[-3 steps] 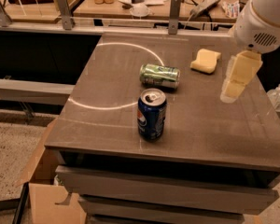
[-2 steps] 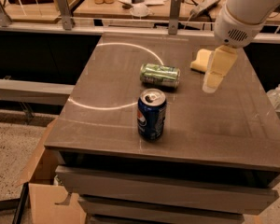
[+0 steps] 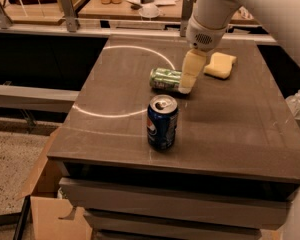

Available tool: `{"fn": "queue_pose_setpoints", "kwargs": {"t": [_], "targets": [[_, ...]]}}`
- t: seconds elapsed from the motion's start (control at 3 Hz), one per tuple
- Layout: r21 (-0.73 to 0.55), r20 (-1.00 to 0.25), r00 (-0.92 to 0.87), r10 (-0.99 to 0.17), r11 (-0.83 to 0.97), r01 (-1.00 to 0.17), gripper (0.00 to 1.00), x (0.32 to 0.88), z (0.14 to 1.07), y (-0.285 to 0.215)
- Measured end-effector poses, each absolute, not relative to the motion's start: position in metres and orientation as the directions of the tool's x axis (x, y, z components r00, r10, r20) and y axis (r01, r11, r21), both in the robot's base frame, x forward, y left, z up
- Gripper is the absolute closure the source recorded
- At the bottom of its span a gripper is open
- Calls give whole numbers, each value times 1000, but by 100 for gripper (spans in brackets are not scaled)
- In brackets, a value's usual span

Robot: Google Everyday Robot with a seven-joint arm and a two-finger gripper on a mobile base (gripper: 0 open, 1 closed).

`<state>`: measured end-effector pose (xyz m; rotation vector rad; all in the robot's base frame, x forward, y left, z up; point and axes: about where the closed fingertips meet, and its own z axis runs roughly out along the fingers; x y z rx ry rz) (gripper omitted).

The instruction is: Place green can upright

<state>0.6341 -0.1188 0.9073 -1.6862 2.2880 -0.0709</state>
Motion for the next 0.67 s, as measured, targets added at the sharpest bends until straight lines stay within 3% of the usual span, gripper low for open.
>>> {"fn": "queue_pose_setpoints", "kwargs": {"t": [0.67], "targets": [[-131,-240,-251,-938,287,-949,0,655,866,-54]]}}
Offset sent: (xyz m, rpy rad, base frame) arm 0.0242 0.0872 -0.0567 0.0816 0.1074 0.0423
